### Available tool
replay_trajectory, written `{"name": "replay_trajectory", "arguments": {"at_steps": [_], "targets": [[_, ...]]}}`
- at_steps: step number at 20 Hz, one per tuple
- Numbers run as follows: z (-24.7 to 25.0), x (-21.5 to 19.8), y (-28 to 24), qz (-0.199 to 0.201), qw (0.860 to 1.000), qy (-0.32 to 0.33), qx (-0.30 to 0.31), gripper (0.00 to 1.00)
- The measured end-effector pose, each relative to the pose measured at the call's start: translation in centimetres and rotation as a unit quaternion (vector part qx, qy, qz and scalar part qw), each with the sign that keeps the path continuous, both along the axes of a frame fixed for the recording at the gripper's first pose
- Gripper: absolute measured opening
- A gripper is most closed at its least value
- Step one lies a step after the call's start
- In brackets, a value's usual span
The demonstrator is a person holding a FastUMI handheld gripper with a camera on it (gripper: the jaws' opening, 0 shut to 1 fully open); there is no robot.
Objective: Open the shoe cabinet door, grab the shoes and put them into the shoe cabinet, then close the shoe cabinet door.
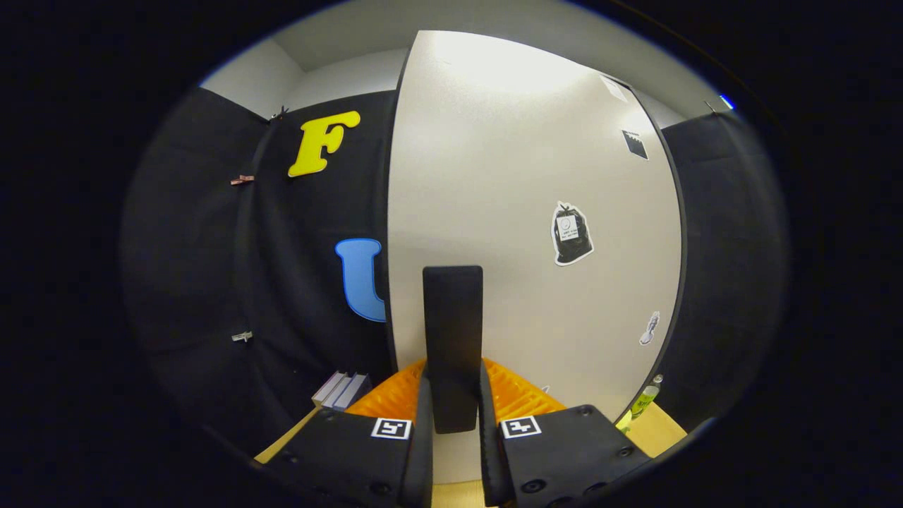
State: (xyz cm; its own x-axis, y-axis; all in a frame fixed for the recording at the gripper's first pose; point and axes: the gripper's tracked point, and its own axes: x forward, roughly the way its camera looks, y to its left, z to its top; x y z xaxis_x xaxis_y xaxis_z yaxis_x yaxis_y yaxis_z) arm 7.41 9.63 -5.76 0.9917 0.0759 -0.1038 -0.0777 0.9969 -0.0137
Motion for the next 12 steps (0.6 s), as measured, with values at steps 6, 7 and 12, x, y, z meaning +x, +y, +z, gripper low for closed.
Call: {"name": "replay_trajectory", "arguments": {"at_steps": [6,7,12], "targets": [[0.7,-4.6,-2.2,0.034,0.999,0.009,0.006,0.31],[0.8,-5.2,-2.5,0.041,0.999,0.011,0.006,0.31],[1.3,-10.1,-6.0,0.067,0.998,0.016,0.009,0.31]]}}
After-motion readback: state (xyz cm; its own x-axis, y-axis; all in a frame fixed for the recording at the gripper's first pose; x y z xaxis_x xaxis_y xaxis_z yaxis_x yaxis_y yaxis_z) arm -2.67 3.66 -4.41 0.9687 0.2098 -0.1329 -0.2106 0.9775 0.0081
